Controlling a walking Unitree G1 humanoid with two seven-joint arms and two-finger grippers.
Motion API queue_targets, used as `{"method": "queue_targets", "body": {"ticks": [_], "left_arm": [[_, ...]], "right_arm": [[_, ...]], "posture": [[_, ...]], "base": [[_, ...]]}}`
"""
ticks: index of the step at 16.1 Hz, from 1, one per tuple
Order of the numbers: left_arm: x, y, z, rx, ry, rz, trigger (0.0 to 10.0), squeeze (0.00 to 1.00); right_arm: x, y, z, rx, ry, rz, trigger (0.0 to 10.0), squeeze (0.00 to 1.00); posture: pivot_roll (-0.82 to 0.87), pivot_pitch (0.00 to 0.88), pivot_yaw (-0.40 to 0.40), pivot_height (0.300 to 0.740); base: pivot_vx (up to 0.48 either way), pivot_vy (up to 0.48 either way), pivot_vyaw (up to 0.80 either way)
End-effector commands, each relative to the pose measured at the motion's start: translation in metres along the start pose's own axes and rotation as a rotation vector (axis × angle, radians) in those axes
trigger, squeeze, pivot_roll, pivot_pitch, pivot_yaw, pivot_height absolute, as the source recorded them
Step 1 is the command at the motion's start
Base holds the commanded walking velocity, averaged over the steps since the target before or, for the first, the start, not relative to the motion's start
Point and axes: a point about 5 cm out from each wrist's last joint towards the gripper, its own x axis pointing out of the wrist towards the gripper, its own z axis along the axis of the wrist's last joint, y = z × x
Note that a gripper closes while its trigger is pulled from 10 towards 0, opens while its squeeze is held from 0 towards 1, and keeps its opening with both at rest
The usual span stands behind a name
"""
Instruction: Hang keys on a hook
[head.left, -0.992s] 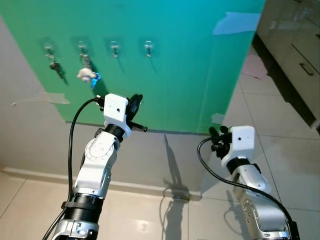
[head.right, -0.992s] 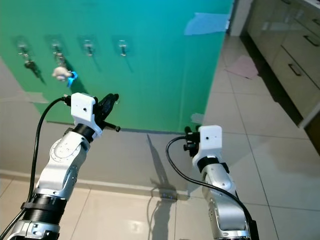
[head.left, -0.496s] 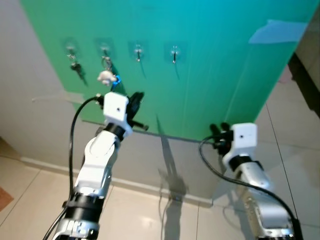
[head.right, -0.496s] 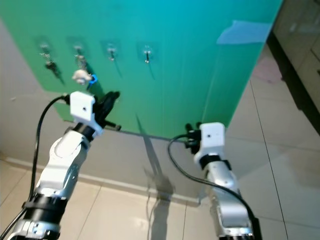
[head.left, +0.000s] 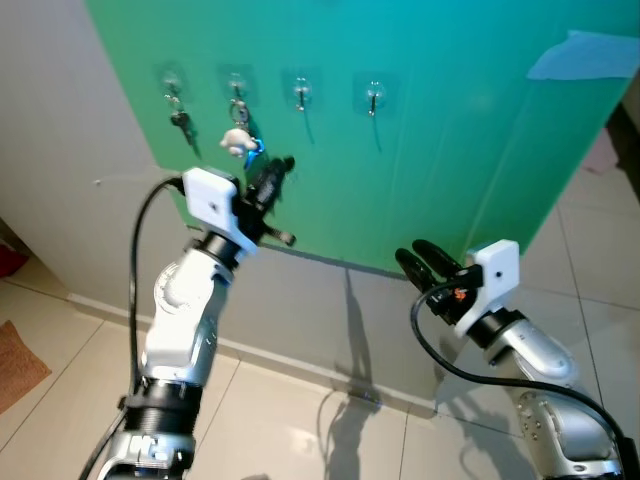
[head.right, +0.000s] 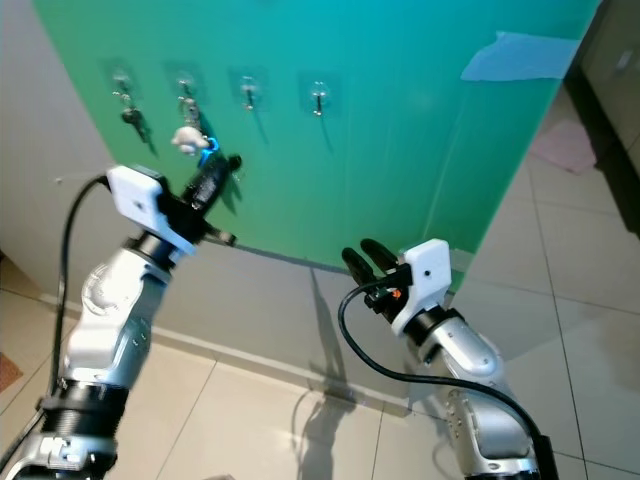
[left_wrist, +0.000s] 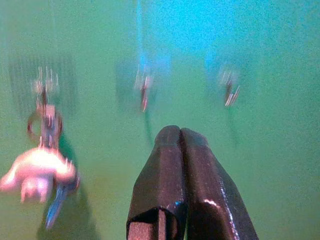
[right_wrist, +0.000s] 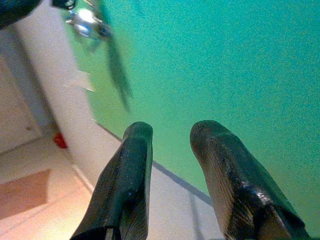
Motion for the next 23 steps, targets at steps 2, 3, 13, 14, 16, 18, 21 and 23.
{"method": "queue_targets", "body": {"ticks": [2,3,13,14,16,18,21,23], "left_arm": [[0.02,0.011,0.019,-0.094,-0.096,-0.024,10.0,0.0],[0.027,0.016,0.024,-0.157,-0.121,-0.049,10.0,0.0],[0.079,0.035,0.03,-0.578,-0.079,-0.284,10.0,0.0],[0.082,0.034,0.029,-0.6,-0.059,-0.301,10.0,0.0],[0.091,0.031,0.027,-0.668,-0.024,-0.332,10.0,0.0],[0.096,0.025,0.027,-0.681,-0.005,-0.369,10.0,0.0],[0.1,0.016,0.018,-0.621,0.073,-0.376,10.0,0.0],[0.102,0.014,0.016,-0.608,0.082,-0.358,10.0,0.0]], "right_arm": [[0.008,0.005,0.007,-0.014,-0.024,0.078,10.0,0.0],[0.012,0.007,0.009,-0.006,-0.034,0.097,10.0,0.0],[0.029,0.026,0.012,-0.049,-0.081,0.083,10.0,0.0],[0.029,0.027,0.013,-0.052,-0.086,0.079,10.0,0.0],[0.029,0.031,0.015,-0.064,-0.111,0.048,10.0,0.0],[0.026,0.032,0.016,-0.066,-0.112,0.034,10.0,0.0],[0.023,0.03,0.016,-0.093,-0.105,0.002,10.0,0.0],[0.025,0.031,0.019,-0.116,-0.103,-0.008,10.0,0.0]], "posture": [[-0.09,0.0,0.047,0.74],[-0.09,0.0,0.042,0.74],[-0.09,0.0,0.087,0.74],[-0.09,0.0,0.091,0.74],[-0.12,0.0,0.117,0.74],[-0.14,0.0,0.134,0.74],[-0.16,0.0,0.153,0.74],[-0.17,0.0,0.166,0.74]], "base": [[0.0,0.0,0.0],[0.0,0.0,0.0],[0.0,0.0,0.0],[0.0,0.0,0.0],[0.0,0.0,0.0],[0.0,0.0,0.0],[0.0,0.0,0.0],[0.0,0.0,0.0]]}}
